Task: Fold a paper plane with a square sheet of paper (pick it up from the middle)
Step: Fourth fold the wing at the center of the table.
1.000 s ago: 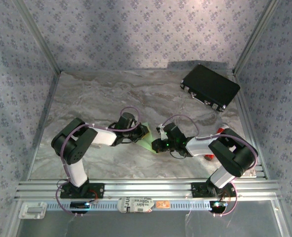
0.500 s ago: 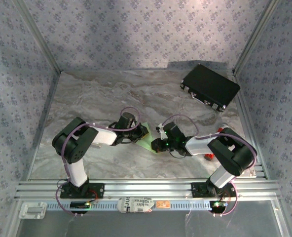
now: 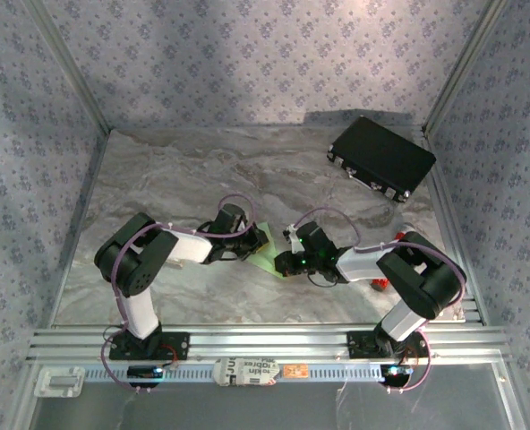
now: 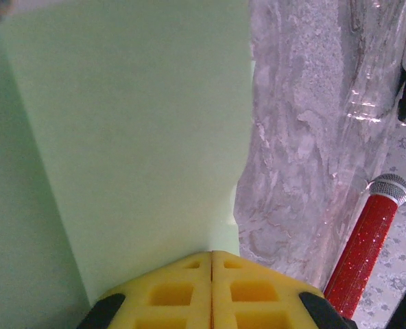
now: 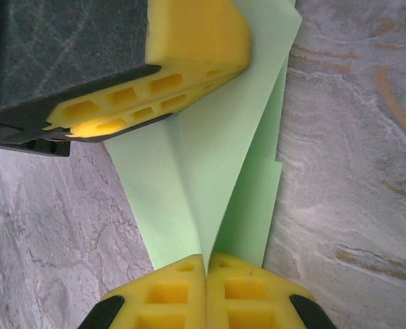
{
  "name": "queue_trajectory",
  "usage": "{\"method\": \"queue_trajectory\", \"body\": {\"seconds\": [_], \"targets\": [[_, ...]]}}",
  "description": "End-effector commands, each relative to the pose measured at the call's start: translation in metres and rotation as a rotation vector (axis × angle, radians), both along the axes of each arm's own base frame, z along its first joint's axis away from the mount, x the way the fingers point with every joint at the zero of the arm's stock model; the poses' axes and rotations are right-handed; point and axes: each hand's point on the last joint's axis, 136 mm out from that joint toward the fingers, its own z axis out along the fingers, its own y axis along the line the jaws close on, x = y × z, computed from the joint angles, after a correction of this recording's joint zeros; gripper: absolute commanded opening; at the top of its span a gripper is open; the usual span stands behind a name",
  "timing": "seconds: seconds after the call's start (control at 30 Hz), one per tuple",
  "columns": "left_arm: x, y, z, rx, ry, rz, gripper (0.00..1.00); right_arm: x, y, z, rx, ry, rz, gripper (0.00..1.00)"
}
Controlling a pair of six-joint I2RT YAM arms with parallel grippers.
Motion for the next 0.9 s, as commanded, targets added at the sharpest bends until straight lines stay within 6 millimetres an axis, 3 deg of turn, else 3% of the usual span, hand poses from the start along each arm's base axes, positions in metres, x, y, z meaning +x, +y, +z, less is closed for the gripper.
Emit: {"method": "queue_trajectory", "body": {"seconds": [0.0,0.43,0.87], "targets": [[0.0,0.018,-0.017,0.058,0.025,0.039,0.07,-0.022,-0.023,-0.037,-0.126,0.13,-0.015,0.02],[-0.004,0.022,-0.032,0.089,0.08,0.03,0.06,-0.021,-0.021,-0.036,-0.118,0.133,-0.013,0.02],[-0.009,0.026,-0.039,0.099,0.101,0.028,0.04,-0.025,-0.013,-0.008,-0.026,0.135,0.021,0.08]]}}
